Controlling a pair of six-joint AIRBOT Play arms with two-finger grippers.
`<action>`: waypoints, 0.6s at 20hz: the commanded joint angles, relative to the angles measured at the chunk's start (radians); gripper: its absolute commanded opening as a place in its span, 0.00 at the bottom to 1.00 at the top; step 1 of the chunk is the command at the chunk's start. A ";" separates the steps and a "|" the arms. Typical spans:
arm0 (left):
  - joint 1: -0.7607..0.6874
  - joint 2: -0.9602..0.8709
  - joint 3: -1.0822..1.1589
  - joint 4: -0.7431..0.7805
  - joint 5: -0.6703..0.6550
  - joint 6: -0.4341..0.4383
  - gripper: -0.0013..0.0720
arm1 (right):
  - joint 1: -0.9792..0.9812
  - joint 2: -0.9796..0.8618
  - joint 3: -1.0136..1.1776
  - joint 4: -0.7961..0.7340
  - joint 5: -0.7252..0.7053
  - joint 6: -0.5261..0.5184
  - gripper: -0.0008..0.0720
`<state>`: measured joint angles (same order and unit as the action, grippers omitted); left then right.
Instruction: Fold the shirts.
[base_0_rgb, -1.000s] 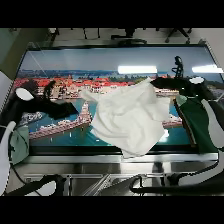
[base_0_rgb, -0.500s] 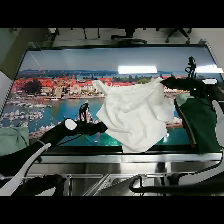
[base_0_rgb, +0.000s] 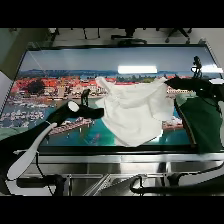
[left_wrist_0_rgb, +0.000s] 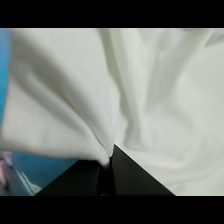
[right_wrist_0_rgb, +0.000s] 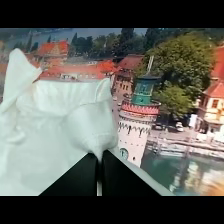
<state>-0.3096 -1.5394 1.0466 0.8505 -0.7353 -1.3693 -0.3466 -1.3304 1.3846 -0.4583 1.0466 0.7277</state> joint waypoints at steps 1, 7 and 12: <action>0.217 0.042 0.196 0.138 -0.142 0.004 0.03 | -0.051 0.092 0.000 -0.222 0.071 0.139 0.04; 0.391 -0.048 0.514 0.092 -0.211 0.089 0.04 | 0.066 0.209 -0.126 -0.256 0.275 0.270 0.04; 0.372 -0.264 0.716 0.092 -0.278 0.097 0.05 | 0.192 0.156 -0.188 -0.286 -0.025 0.264 0.04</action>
<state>0.0574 -1.7004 1.6463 0.9440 -0.9695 -1.2827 -0.2058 -1.1530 1.2247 -0.7250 1.1778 0.9775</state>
